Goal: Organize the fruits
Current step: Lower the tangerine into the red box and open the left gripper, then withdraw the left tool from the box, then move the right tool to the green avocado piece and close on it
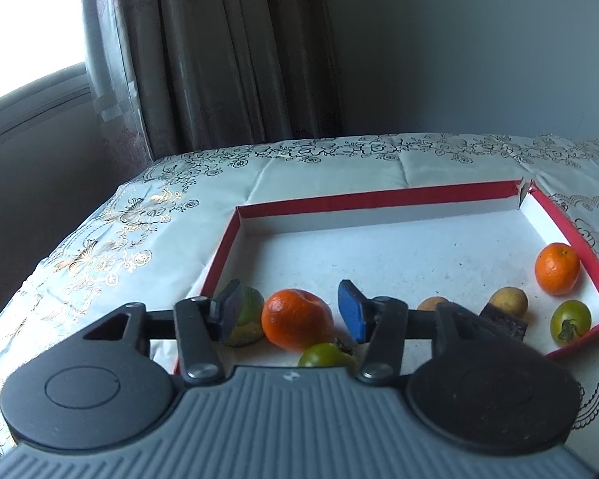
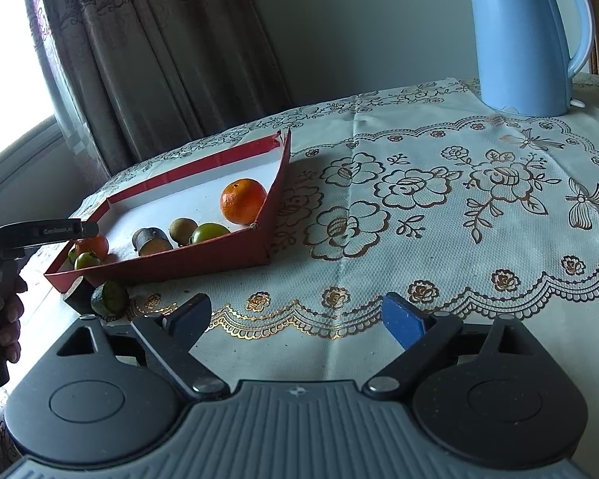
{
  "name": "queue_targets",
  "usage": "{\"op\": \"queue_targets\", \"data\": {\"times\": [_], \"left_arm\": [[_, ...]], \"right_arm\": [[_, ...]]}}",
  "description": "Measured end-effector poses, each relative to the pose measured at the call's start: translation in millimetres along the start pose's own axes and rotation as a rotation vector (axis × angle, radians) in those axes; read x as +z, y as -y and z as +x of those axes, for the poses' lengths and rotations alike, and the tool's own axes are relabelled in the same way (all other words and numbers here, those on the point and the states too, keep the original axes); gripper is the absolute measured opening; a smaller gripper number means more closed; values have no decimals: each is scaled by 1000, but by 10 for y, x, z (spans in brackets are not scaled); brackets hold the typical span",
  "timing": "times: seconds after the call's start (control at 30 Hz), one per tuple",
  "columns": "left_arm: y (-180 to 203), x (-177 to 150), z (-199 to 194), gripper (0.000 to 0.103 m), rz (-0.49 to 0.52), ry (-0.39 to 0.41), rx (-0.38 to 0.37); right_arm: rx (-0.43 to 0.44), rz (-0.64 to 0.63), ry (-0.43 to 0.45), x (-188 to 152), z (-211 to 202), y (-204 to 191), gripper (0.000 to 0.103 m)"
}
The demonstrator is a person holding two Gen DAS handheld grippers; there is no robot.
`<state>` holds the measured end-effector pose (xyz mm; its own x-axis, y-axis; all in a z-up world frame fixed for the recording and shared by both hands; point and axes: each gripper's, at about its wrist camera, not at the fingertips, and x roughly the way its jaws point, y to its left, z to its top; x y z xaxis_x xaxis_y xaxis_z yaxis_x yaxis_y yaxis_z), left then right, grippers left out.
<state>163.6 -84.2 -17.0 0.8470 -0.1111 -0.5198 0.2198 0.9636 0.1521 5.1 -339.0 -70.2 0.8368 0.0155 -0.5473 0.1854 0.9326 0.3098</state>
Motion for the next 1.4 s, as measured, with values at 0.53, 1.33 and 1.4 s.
{"op": "queue_targets", "data": {"times": [0.53,1.33,1.4], "left_arm": [[-715,-390,-607,103,-48,94,125],[-1733,-936,-379,103,-364,-9,175],[-1729,-934,-383,103,-362,-9,171]], "right_arm": [[5,19,9,-1,-21,22,93],[103,-485,-41,-82,490,-1572,93],[117,-480,-70,-76,566,-1574,93]]}}
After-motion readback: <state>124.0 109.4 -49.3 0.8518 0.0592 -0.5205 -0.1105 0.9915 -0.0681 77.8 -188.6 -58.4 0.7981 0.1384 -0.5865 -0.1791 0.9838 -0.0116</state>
